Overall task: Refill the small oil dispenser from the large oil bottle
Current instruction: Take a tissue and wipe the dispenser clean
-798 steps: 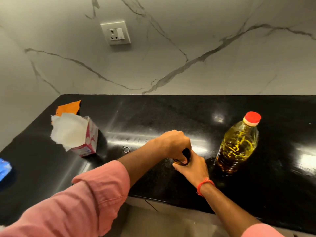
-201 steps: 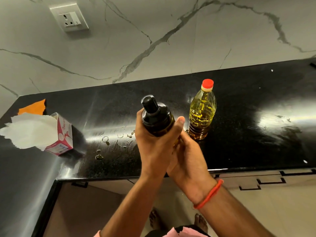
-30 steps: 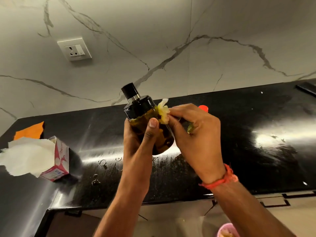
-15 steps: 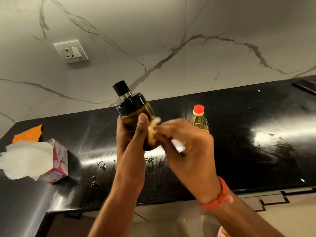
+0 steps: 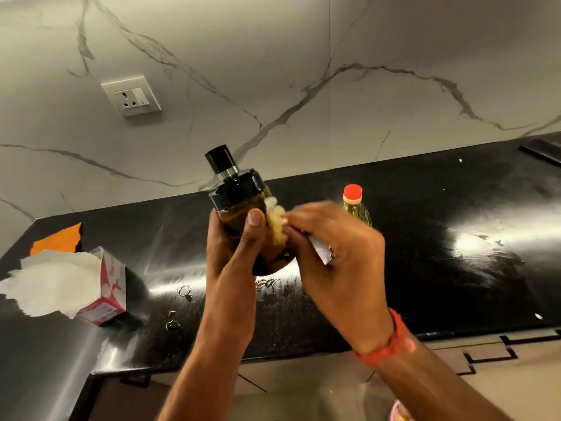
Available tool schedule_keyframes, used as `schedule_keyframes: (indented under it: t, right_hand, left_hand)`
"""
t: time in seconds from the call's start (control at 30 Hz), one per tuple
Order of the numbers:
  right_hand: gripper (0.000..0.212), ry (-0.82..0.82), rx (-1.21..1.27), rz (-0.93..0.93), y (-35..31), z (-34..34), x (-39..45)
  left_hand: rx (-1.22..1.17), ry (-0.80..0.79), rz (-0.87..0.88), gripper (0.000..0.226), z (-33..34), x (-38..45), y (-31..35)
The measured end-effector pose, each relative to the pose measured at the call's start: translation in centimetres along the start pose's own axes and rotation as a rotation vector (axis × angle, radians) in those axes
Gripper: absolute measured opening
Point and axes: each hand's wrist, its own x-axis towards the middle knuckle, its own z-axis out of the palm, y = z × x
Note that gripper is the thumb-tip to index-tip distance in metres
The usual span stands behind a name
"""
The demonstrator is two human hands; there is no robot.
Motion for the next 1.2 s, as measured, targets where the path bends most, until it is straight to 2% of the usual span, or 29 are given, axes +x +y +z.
schedule_keyframes:
  t: [0.13,0.2,0.33,0.43,0.47,0.57,0.7,0.77,0.83,0.9,0.97,1.2]
  right_hand:
    - [0.016,0.073,0.063,-0.006,0.1,-0.1,3.0]
    - [0.015,0.025,0.051,-0.033,0.0,0.0,1.9]
    - [0.014,-0.047,0.106,0.009,0.5,-0.2,-2.5]
    - [0.016,-0.019,0.072,-0.042,0.3,-0.2,-0.4]
    - [0.016,0.013,0.045,-0.065,0.0,-0.2,0.9]
    - [0.015,0.046,0.021,-0.105,-0.8,-0.4,2.4]
    - [0.02,-0.064,0.11,-0.048,-0.9,0.0,-2.0]
    - [0.028,-0.1,0.225,0.029,-1.2,0.4,-3.3]
    - [0.05,-0.14,0.308,0.072,-1.7,1.1,-3.5]
    - [0.071,-0.166,0.331,0.082,-1.9,1.4,-3.3]
    - [0.082,-0.167,0.328,0.092,-1.9,1.5,-3.1]
    - [0.08,-0.127,0.549,0.174,-1.9,0.4,-2.1]
  left_hand:
    - [0.013,-0.025,-0.015,0.036,0.4,-1.0,-0.2]
    - [0.002,-0.007,-0.001,0.046,0.0,-0.9,0.3]
    - [0.01,0.044,0.009,0.031,-1.4,-0.3,1.0]
    - [0.025,-0.002,0.001,0.057,-1.0,-1.1,0.6]
    - [0.015,-0.02,0.0,0.057,-0.6,-1.3,0.5]
    - [-0.028,-0.026,-0.006,0.045,-0.1,-1.6,0.4]
    - [-0.044,0.037,0.005,0.037,-1.0,-1.3,1.2]
    - [-0.022,0.052,0.006,0.036,-1.0,-1.4,1.3]
    - [-0.025,0.059,0.001,0.033,-0.7,-1.7,1.2]
    - [-0.042,0.053,-0.004,0.037,-0.4,-1.9,1.2]
    - [-0.041,0.027,-0.007,0.04,0.0,-2.1,1.6]
    - [-0.055,-0.125,-0.024,0.055,-1.1,-2.0,3.2]
